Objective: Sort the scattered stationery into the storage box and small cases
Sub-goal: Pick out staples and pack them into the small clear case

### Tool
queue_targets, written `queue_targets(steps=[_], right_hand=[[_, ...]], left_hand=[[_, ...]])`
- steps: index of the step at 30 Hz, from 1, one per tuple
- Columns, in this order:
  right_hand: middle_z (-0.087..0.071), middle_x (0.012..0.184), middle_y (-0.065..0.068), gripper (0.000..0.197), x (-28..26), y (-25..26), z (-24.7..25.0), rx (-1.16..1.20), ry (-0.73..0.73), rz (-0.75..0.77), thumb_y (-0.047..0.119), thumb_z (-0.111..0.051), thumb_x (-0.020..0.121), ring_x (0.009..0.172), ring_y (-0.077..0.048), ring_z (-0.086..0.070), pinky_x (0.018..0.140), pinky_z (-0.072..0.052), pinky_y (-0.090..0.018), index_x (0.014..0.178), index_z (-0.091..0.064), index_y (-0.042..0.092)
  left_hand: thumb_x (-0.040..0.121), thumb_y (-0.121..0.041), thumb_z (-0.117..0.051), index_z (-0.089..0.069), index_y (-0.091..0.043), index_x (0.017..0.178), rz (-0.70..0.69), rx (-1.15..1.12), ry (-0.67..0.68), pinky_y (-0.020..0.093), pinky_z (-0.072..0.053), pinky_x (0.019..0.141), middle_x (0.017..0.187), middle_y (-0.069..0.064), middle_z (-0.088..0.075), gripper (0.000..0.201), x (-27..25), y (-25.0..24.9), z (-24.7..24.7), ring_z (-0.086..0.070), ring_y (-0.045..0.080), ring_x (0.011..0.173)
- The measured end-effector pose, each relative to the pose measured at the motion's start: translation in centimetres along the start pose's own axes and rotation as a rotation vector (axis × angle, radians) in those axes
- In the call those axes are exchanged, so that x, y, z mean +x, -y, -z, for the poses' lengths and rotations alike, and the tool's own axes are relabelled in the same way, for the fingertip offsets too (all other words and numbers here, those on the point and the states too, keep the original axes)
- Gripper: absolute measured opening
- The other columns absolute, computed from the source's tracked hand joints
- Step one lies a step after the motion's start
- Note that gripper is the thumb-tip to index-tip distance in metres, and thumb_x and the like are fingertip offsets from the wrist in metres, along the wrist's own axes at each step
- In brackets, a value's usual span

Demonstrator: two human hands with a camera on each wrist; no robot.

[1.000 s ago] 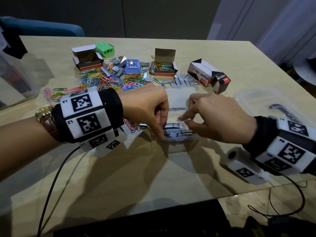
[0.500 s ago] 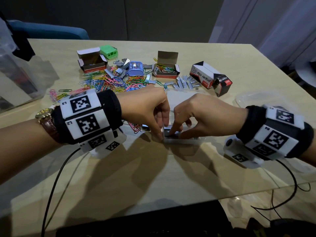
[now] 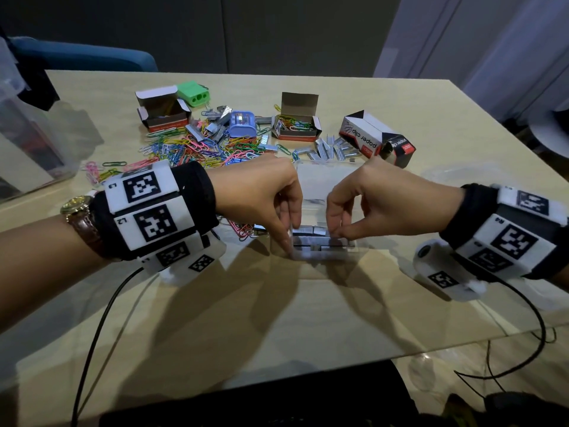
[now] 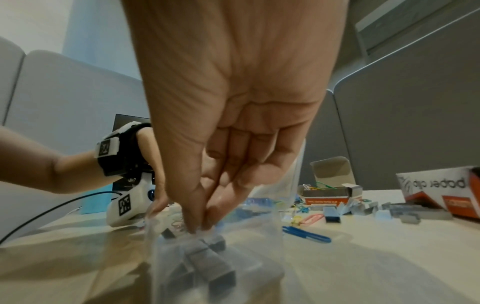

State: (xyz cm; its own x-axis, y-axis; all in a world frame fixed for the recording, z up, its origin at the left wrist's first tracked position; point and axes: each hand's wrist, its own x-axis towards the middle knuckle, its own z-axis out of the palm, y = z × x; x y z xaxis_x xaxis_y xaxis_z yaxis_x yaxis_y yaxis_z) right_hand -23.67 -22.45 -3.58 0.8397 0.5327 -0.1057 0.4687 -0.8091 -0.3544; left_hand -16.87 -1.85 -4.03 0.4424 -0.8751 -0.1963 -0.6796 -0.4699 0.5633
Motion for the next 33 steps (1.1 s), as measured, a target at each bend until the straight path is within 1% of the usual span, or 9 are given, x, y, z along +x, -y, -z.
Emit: queue_targets(steps=[3,7,9,13,18,23,27,30,33], right_hand=[[-0.067,0.066,0.016,0.009,0.2,0.3,-0.2,-0.03,-0.006,0.052,0.018,-0.073,0.079,0.061,0.009,-0.059,0.055,-0.042,-0.012,0.08,-0.073,0.027],[-0.068,0.079,0.017,0.019,0.8,0.7,-0.6,-0.062,0.027,0.107,0.035,-0.077,0.08,0.069,0.004,-0.059,0.06,-0.048,-0.023,0.098,-0.073,0.036],[-0.067,0.079,0.017,0.015,1.1,0.7,-0.9,-0.082,0.055,0.125,0.035,-0.075,0.081,0.07,0.001,-0.059,0.06,-0.05,-0.032,0.095,-0.073,0.039],[-0.067,0.077,0.015,0.008,1.2,0.7,-1.3,-0.029,0.055,0.131,0.035,-0.074,0.081,0.069,-0.001,-0.058,0.059,-0.049,-0.034,0.089,-0.074,0.037],[-0.063,0.076,0.016,0.013,1.4,0.8,-1.7,0.045,0.068,0.131,0.023,-0.079,0.078,0.068,0.0,-0.06,0.055,-0.036,-0.011,0.085,-0.075,0.033],[-0.072,0.077,0.01,0.008,0.7,0.3,-0.2,0.141,-0.004,0.1,0.016,-0.08,0.078,0.072,-0.001,-0.067,0.062,-0.039,-0.003,0.083,-0.076,0.022],[-0.07,0.07,0.013,0.014,-0.1,-0.4,0.7,0.036,-0.055,0.013,0.011,-0.079,0.074,0.067,-0.001,-0.066,0.061,-0.04,-0.006,0.076,-0.074,0.023],[-0.068,0.069,0.016,0.013,-0.6,0.1,0.0,-0.137,-0.076,-0.057,0.022,-0.079,0.074,0.067,0.003,-0.064,0.059,-0.046,-0.022,0.078,-0.072,0.032],[-0.071,0.075,0.016,0.006,-0.8,0.8,-0.4,-0.29,-0.103,-0.14,0.037,-0.077,0.078,0.073,-0.001,-0.065,0.056,-0.04,-0.024,0.082,-0.072,0.037]], left_hand=[[0.066,-0.028,-0.088,-0.076,-0.016,0.083,-0.005,0.005,0.014,0.027,-0.057,0.072,0.074,-0.008,-0.074,0.024,0.0,-0.1,0.0,-0.069,0.002,0.069],[0.066,-0.028,-0.088,-0.076,-0.016,0.083,-0.006,0.001,0.019,0.029,-0.057,0.073,0.075,-0.008,-0.074,0.024,0.0,0.0,0.0,-0.069,0.003,0.07],[0.067,-0.027,-0.088,-0.076,-0.016,0.083,-0.005,-0.005,0.022,0.029,-0.057,0.073,0.075,-0.008,-0.074,0.023,0.0,0.1,0.0,-0.069,0.002,0.07],[0.068,-0.024,-0.087,-0.076,-0.015,0.083,-0.007,-0.02,0.018,0.025,-0.057,0.071,0.075,-0.008,-0.074,0.022,0.0,0.2,0.0,-0.069,0.002,0.069],[0.067,-0.025,-0.088,-0.076,-0.015,0.082,0.0,-0.023,0.029,0.026,-0.057,0.07,0.074,-0.008,-0.074,0.021,0.1,0.4,-0.1,-0.07,0.003,0.069],[0.066,-0.027,-0.088,-0.076,-0.015,0.083,0.009,-0.031,0.031,0.027,-0.057,0.07,0.074,-0.008,-0.074,0.024,0.0,0.3,0.0,-0.07,0.005,0.07],[0.066,-0.028,-0.088,-0.076,-0.014,0.084,0.012,-0.03,0.019,0.022,-0.056,0.067,0.072,-0.008,-0.073,0.025,0.0,0.3,-0.1,-0.069,0.005,0.067],[0.067,-0.028,-0.087,-0.076,-0.015,0.083,0.013,-0.023,0.025,0.023,-0.056,0.067,0.071,-0.009,-0.073,0.024,0.1,0.2,0.0,-0.068,0.003,0.066],[0.066,-0.03,-0.087,-0.076,-0.015,0.082,0.017,-0.016,0.022,0.026,-0.056,0.067,0.07,-0.008,-0.073,0.025,0.0,0.2,-0.1,-0.069,0.004,0.066]])
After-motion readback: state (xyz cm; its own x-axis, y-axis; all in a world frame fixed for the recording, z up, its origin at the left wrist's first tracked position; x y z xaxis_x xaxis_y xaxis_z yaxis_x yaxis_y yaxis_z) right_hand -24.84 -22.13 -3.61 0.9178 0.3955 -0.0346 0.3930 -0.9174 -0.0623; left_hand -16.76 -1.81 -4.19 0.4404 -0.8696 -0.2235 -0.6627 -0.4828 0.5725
